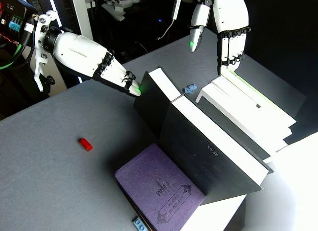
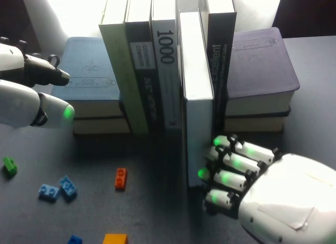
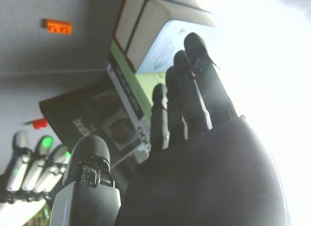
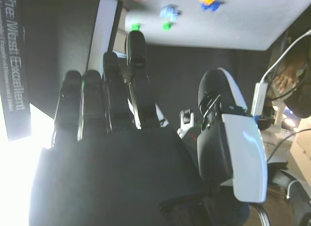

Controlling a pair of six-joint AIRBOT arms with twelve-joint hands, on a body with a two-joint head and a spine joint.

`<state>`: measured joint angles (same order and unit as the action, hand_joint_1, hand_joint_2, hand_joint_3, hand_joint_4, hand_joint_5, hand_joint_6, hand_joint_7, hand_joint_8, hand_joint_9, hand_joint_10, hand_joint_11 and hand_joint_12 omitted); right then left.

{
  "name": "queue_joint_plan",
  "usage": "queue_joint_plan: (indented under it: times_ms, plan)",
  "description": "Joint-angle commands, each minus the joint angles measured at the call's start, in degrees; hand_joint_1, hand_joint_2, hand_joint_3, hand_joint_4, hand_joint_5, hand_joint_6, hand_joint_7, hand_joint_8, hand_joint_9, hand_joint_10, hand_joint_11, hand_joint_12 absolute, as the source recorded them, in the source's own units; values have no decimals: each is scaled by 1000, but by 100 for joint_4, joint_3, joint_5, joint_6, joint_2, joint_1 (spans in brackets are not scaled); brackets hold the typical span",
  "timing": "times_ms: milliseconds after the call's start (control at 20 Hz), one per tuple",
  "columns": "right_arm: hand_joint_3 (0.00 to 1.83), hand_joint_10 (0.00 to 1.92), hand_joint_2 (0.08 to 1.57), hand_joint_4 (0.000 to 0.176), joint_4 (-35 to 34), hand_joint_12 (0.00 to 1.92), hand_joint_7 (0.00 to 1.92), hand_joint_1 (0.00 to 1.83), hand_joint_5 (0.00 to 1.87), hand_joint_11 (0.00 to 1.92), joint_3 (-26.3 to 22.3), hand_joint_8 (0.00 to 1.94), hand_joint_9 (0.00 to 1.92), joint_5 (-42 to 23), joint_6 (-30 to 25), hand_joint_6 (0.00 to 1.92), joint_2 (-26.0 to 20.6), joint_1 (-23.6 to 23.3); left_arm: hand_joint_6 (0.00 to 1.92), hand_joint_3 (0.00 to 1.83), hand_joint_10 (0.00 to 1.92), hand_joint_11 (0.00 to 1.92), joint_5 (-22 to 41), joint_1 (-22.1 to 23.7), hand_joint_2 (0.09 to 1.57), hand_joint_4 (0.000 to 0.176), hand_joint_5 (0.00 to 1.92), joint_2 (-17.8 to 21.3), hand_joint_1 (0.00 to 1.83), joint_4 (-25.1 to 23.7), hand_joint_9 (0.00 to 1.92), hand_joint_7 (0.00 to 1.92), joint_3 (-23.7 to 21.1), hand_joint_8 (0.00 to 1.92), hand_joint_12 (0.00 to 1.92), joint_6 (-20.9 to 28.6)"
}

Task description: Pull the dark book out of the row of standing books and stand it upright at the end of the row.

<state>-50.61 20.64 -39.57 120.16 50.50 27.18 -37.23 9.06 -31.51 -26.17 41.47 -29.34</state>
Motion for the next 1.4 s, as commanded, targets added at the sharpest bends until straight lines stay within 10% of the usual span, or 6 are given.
queue_joint_plan:
  times_ms: [0,550,700,850,1050,1350]
  plan:
    - [4,13,1226,0,194,0,217,0,421,0,-7,0,44,-414,-43,566,-22,15,0,2,1,427,421,51,1291,44,218,50,51,-180,346,285,21,4,41,-11]
    - [4,35,1232,0,187,17,259,0,436,23,-498,17,94,-923,206,577,-281,41,7,1,6,431,421,51,1297,42,226,50,21,-180,347,288,23,8,40,-11]
    - [0,275,1240,0,-50,983,456,0,475,0,-743,16,222,-1170,199,547,-693,25,8,0,8,463,421,61,1281,45,289,50,89,-178,396,361,5,9,53,-11]
    - [0,1147,1245,0,-256,1731,696,0,520,0,-814,119,252,-1373,303,662,-889,-6,12,3,15,532,421,62,1290,24,370,50,132,-176,482,466,-13,15,93,-10]
    - [1,1614,1246,0,-536,1921,494,0,518,0,-781,1085,274,-1353,399,1003,-1278,-293,1,0,0,417,420,47,1294,10,487,50,165,-175,649,616,-18,0,672,-10]
    - [3,1916,1267,0,-591,1921,722,29,663,364,-427,1623,549,-331,-286,1441,-2078,-743,6,0,47,511,421,51,1299,0,845,50,231,-171,957,965,-41,20,984,31]
